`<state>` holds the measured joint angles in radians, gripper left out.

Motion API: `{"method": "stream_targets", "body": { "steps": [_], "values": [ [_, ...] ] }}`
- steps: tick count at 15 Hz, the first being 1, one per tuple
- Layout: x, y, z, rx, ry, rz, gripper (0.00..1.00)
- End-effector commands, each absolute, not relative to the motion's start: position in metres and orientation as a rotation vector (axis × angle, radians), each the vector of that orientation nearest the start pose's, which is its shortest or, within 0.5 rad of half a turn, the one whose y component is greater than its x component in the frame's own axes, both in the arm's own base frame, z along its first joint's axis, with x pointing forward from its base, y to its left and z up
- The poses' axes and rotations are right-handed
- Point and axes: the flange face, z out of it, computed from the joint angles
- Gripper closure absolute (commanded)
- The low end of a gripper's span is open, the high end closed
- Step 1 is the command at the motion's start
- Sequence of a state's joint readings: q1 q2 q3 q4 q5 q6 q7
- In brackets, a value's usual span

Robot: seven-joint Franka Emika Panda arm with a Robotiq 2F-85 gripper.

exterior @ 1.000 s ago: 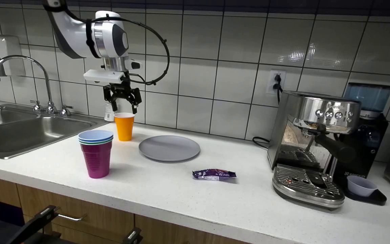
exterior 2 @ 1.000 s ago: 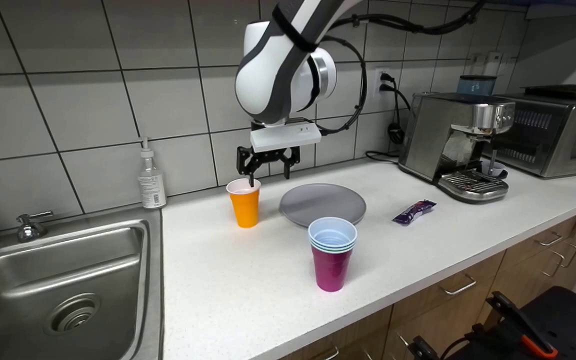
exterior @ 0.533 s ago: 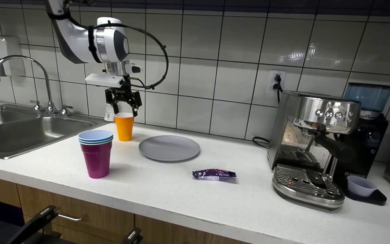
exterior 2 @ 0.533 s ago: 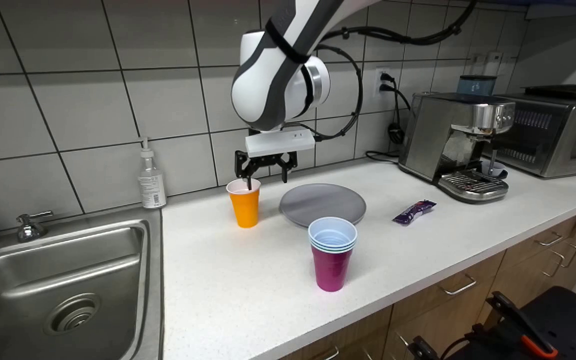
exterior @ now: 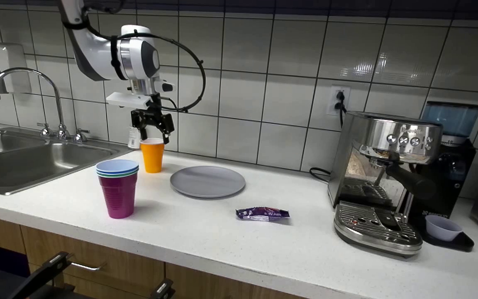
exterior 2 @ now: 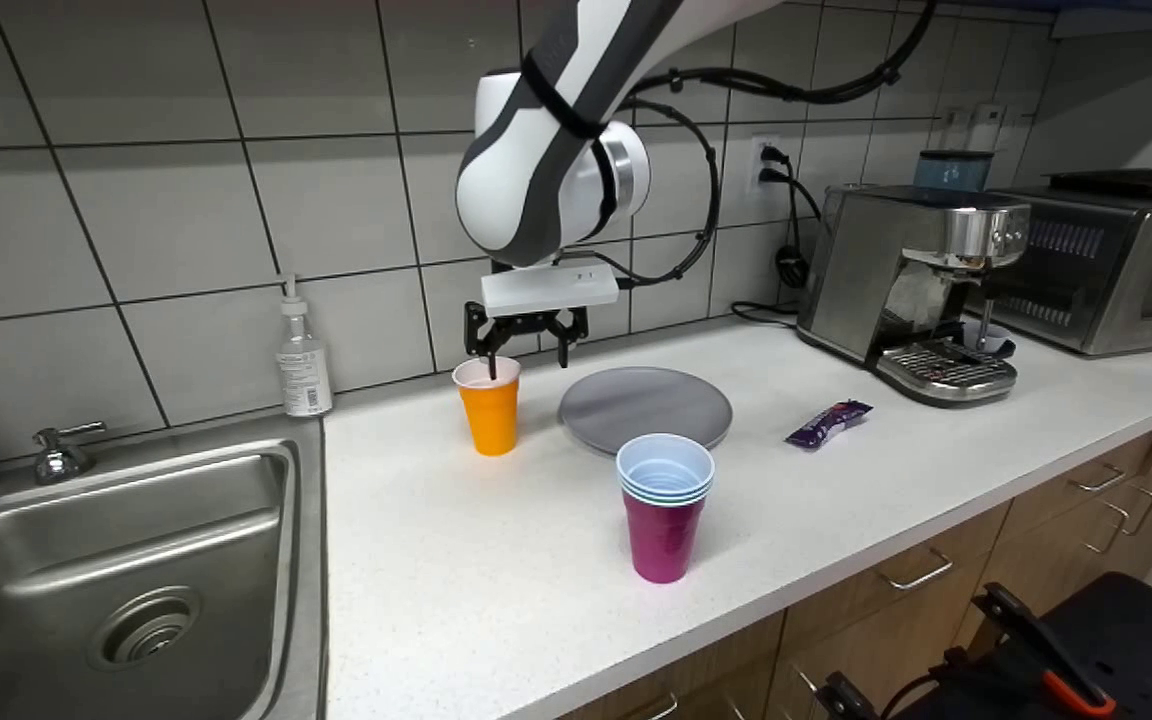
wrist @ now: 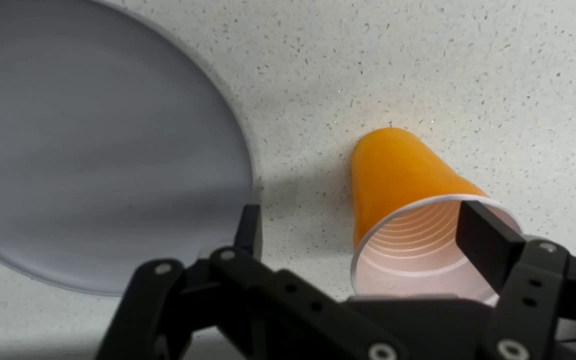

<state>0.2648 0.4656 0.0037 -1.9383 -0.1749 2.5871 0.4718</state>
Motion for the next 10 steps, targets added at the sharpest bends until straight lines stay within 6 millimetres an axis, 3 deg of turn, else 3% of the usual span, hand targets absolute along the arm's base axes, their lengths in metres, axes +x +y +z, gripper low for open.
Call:
{"method": "stream_targets", "body": {
  "steps": [1, 10],
  "values": [
    [0.6293, 0.1783, 0.2636, -3.138, 0.133, -0.355, 0.0],
    [0.6217, 0.1735, 0.2603, -3.15, 0.099, -0.338, 0.0]
  ]
}}
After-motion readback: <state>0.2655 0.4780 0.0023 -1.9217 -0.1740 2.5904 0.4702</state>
